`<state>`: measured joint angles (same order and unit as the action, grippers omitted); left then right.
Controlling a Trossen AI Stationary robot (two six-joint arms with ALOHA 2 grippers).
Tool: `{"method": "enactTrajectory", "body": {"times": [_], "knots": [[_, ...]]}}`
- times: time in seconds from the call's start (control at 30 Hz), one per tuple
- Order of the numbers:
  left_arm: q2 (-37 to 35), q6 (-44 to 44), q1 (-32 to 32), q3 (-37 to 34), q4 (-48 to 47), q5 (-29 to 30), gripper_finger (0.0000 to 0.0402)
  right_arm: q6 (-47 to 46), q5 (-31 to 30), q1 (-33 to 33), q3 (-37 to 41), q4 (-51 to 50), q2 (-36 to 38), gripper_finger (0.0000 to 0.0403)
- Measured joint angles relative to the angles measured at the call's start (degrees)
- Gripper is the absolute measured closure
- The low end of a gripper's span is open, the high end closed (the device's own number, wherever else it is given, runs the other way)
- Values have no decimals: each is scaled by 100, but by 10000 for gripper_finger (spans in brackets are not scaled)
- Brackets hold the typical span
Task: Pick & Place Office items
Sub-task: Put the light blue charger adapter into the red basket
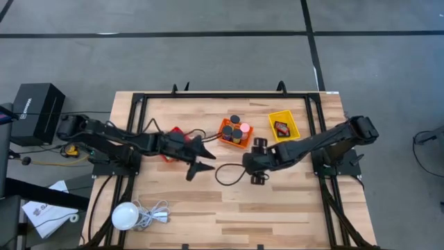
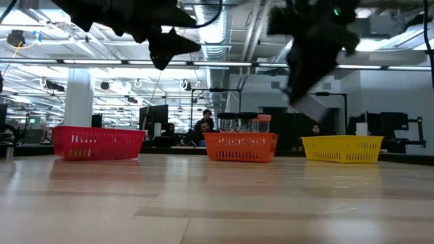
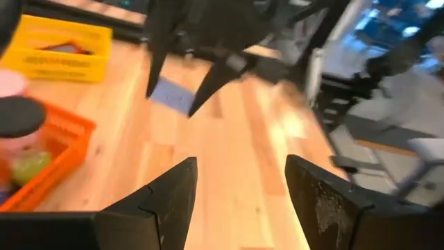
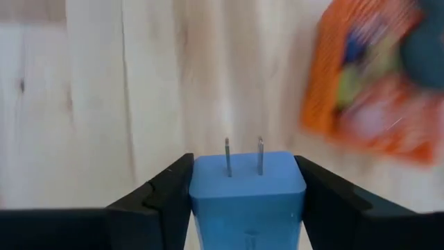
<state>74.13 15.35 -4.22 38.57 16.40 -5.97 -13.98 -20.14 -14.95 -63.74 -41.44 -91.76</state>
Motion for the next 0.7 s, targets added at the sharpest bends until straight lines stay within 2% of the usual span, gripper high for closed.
{"method": "enactTrajectory", "body": {"times": [0.17,0.3,0.47,0.6,0.7], "knots": [[-64,7,-134,0,24,959,188,1029,-568,36,-607,-86,343,184],[-611,-355,-41,0,34,1009,188,1432,-788,47,-1038,-228,876,184],[-1098,-415,92,0,276,1229,188,1647,-848,136,-1034,214,1659,200],[-767,-376,86,2,651,1269,188,2392,-843,158,-943,1071,1969,191],[-196,-883,30,0,1192,1262,188,2833,-825,186,-941,1856,1997,179]]}}
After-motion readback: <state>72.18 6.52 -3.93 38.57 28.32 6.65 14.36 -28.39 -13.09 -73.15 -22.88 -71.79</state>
